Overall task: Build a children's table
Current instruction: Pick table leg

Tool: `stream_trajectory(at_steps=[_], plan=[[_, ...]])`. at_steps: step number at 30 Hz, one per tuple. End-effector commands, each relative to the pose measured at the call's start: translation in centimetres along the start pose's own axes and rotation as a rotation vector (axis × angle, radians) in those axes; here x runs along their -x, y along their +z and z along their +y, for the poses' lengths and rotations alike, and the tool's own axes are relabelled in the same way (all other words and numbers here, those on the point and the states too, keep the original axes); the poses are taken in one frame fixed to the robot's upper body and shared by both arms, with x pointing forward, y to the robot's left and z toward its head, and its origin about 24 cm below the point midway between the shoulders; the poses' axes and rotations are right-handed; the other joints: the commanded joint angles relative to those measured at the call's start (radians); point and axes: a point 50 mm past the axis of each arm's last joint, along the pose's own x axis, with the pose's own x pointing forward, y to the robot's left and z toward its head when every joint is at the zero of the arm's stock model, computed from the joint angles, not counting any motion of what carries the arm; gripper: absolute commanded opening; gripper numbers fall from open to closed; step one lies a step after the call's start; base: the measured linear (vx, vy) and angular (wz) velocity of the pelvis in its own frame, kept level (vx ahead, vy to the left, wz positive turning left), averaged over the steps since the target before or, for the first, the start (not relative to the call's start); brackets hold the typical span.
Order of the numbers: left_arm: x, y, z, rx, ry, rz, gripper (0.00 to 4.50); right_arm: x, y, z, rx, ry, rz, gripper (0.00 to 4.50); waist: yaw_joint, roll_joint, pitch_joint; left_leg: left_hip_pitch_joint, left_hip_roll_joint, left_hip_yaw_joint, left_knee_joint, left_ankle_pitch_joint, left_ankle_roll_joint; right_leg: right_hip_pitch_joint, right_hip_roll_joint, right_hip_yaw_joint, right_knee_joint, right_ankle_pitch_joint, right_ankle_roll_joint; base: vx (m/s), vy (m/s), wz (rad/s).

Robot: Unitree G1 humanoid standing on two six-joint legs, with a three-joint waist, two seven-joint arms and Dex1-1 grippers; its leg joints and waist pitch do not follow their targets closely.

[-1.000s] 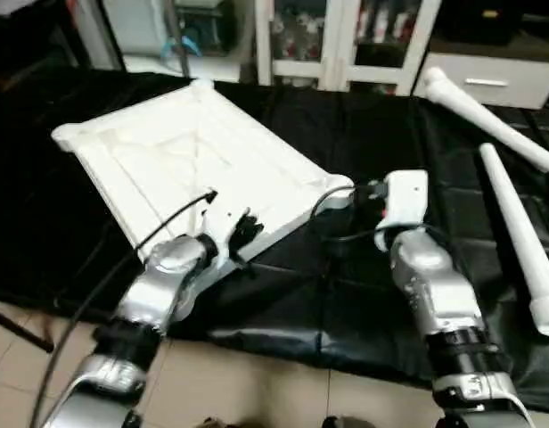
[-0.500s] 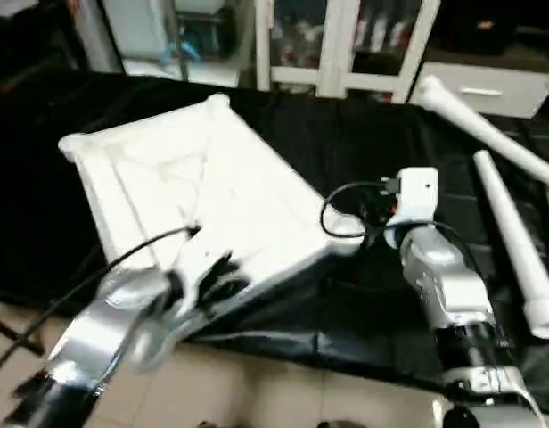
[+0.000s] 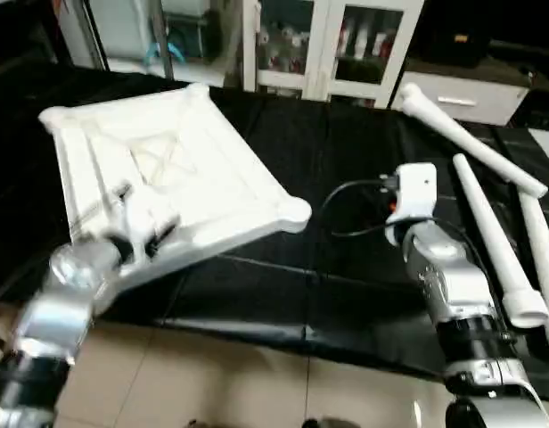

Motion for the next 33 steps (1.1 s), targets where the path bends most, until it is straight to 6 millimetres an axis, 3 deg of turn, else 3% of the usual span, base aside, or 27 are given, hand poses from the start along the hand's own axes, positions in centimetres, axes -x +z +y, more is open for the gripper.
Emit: stream_trajectory(at_steps=[1, 2, 4, 5, 6, 7, 9, 10, 13, 14, 15, 16, 17, 19, 20, 22, 23, 24, 26, 29, 32, 33], plan=[[0.1, 0.8, -0.9, 0.027, -0.097, -0.058, 2.47, 0.5, 1.1, -0.3, 0.010, 0.045, -0.037, 3.94, 0.010, 0.014, -0.056, 0.022, 0.059, -0.038, -0.091, -0.405, -0.046, 0.031, -0.056, 0.046, -0.071, -0.360, -0.146, 0.000, 0.000, 0.00], [0.2, 1.1, -1.1, 0.040, -0.131, -0.081, 2.47, 0.7, 1.2, -0.3, 0.011, 0.060, -0.043, 3.94, 0.015, 0.031, -0.057, 0.023, 0.060, -0.036, -0.091, -0.385, -0.048, 0.030, -0.055, 0.048, -0.064, -0.316, -0.161, 0.000, 0.000, 0.00], [0.8, 1.8, -1.9, 0.123, -0.250, -0.118, 2.47, 1.4, 1.7, -0.4, 0.011, 0.115, -0.058, 3.94, 0.020, 0.036, -0.058, 0.021, 0.061, -0.034, -0.091, -0.364, -0.050, 0.035, -0.054, 0.049, -0.061, -0.262, -0.172, 0.000, 0.000, 0.00], [1.3, 2.1, -2.1, 0.170, -0.303, -0.122, 2.47, 1.8, 2.0, -0.6, 0.007, 0.135, -0.065, 3.94, 0.026, 0.028, -0.062, 0.022, 0.061, -0.029, -0.089, -0.330, -0.043, 0.037, -0.051, 0.049, -0.054, -0.204, -0.189, 0.000, 0.000, 0.00], [1.7, 2.4, -2.4, 0.203, -0.357, -0.126, 2.47, 2.1, 2.2, -0.8, 0.011, 0.150, -0.067, 3.94, 0.032, 0.027, -0.065, 0.025, 0.058, -0.024, -0.083, -0.283, -0.031, 0.039, -0.050, 0.050, -0.047, -0.150, -0.210, 0.057, -0.007, 0.03], [2.2, 2.7, -2.6, 0.234, -0.413, -0.137, 2.47, 2.5, 2.2, -0.9, 0.021, 0.174, -0.066, 3.94, 0.035, 0.027, -0.065, 0.019, 0.057, -0.022, -0.081, -0.236, -0.019, 0.046, -0.050, 0.051, -0.039, -0.105, -0.230, 0.057, -0.007, 0.03], [2.5, 3.8, -3.6, 0.285, -0.507, -0.181, 2.47, 3.6, 2.1, -1.1, 0.033, 0.231, -0.035, 3.94, 0.042, 0.025, -0.063, 0.018, 0.056, -0.018, -0.078, -0.199, 0.001, 0.049, -0.047, 0.050, -0.037, -0.075, -0.243, 0.027, -0.010, 0.02], [2.4, 4.1, -3.9, 0.301, -0.519, -0.203, 2.47, 3.9, 2.0, -1.2, 0.034, 0.243, -0.021, 3.94, 0.048, 0.025, -0.063, 0.019, 0.058, -0.018, -0.078, -0.192, 0.007, 0.051, -0.050, 0.050, -0.038, -0.076, -0.244, 0.000, 0.000, 0.00], [1.2, 5.2, -4.1, 0.366, -0.433, -0.266, 2.51, 4.1, 1.6, -2.3, 0.077, 0.156, 0.065, 4.10, 0.049, 0.025, -0.053, 0.017, 0.057, -0.019, -0.080, -0.249, -0.008, 0.049, -0.048, 0.051, -0.055, -0.228, -0.222, 0.000, 0.000, 0.00], [-0.6, 5.9, -4.2, 0.427, -0.285, -0.277, 2.66, 3.9, 1.7, -4.1, 0.063, -0.023, 0.140, 4.27, 0.044, 0.037, -0.044, 0.032, 0.057, -0.017, -0.081, -0.303, -0.035, 0.035, -0.038, 0.050, -0.070, -0.304, -0.205, 0.000, 0.000, 0.00], [-1.3, 6.1, -4.4, 0.453, -0.244, -0.267, 2.75, 3.8, 1.9, -5.0, 0.036, -0.100, 0.160, 4.27, 0.042, 0.030, -0.046, 0.038, 0.053, -0.015, -0.076, -0.329, -0.043, 0.032, -0.038, 0.049, -0.075, -0.344, -0.195, -0.053, -0.005, 0.11], [-1.7, 6.2, -4.6, 0.480, -0.204, -0.263, 2.81, 3.8, 2.1, -5.7, 0.028, -0.160, 0.174, 4.27, 0.045, 0.041, -0.050, 0.044, 0.051, -0.018, -0.071, -0.342, -0.055, 0.032, -0.043, 0.049, -0.074, -0.372, -0.184, -0.053, -0.005, 0.11], [-1.7, 6.2, -4.6, 0.480, -0.204, -0.263, 2.82, 3.8, 2.1, -5.7, 0.028, -0.160, 0.174, 4.33, 0.040, 0.028, -0.049, 0.028, 0.048, -0.023, -0.075, -0.333, -0.053, 0.044, -0.045, 0.047, -0.075, -0.409, -0.154, -0.057, 0.006, 0.05], [-1.7, 6.9, -5.6, 0.497, -0.248, -0.281, 3.17, 4.3, 1.9, -7.6, 0.103, -0.249, 0.234, 4.50, 0.038, 0.028, -0.051, 0.018, 0.046, -0.027, -0.075, -0.303, -0.039, 0.047, -0.048, 0.044, -0.082, -0.460, -0.098, 0.000, 0.000, 0.00], [-1.6, 7.2, -6.0, 0.492, -0.268, -0.291, 3.17, 4.4, 1.7, -8.3, 0.112, -0.278, 0.256, 4.50, 0.037, 0.029, -0.056, 0.017, 0.047, -0.027, -0.072, -0.279, -0.035, 0.047, -0.048, 0.044, -0.080, -0.435, -0.094, 0.000, 0.000, 0.00], [-1.5, 7.3, -6.6, 0.509, -0.279, -0.292, 3.35, 4.9, 1.5, -10.1, 0.140, -0.355, 0.303, 4.50, 0.034, 0.028, -0.056, 0.015, 0.046, -0.025, -0.070, -0.263, -0.028, 0.045, -0.045, 0.044, -0.079, -0.405, -0.104, 0.000, 0.000, 0.00], [-1.6, 7.2, -6.8, 0.511, -0.270, -0.289, 3.46, 5.0, 1.5, -10.8, 0.145, -0.385, 0.312, 4.50, 0.025, 0.051, -0.055, 0.015, 0.044, -0.022, -0.068, -0.270, -0.032, 0.043, -0.039, 0.042, -0.084, -0.366, -0.116, 0.000, 0.000, 0.00], [-1.9, 6.6, -6.9, 0.522, -0.166, -0.255, 3.57, 5.2, 2.6, -11.3, 0.109, -0.392, 0.261, 4.50, 0.023, 0.043, -0.062, 0.004, 0.044, -0.024, -0.063, -0.234, -0.010, 0.057, -0.041, 0.042, -0.070, -0.285, -0.146, 0.000, 0.000, 0.00], [-2.1, 5.4, -6.8, 0.634, -0.033, -0.195, 3.57, 5.3, 3.3, -10.5, 0.080, -0.369, 0.213, 4.50, 0.020, 0.039, -0.065, 0.000, 0.044, -0.020, -0.056, -0.188, 0.025, 0.063, -0.042, 0.043, -0.066, -0.233, -0.170, 0.000, 0.000, 0.00], [-1.8, 4.9, -6.4, 0.645, 0.069, -0.204, 3.57, 5.4, 2.4, -9.7, 0.155, -0.341, 0.242, 4.50, 0.023, 0.049, -0.068, -0.006, 0.046, -0.021, -0.051, -0.136, 0.071, 0.062, -0.044, 0.040, -0.068, -0.242, -0.179, 0.000, 0.000, 0.00], [-1.4, 4.8, -6.6, 0.609, 0.092, -0.200, 3.57, 5.6, 1.3, -9.7, 0.141, -0.336, 0.287, 4.50, 0.025, 0.047, -0.064, 0.001, 0.048, -0.017, -0.050, -0.163, 0.067, 0.055, -0.039, 0.038, -0.076, -0.294, -0.173, 0.000, 0.000, 0.00], [-1.3, 4.7, -6.8, 0.601, 0.091, -0.188, 3.57, 5.6, 1.2, -9.8, 0.132, -0.336, 0.292, 4.50, 0.025, 0.049, -0.065, 0.008, 0.054, -0.022, -0.054, -0.174, 0.049, 0.051, -0.030, 0.032, -0.075, -0.307, -0.166, 0.000, 0.000, 0.00]])
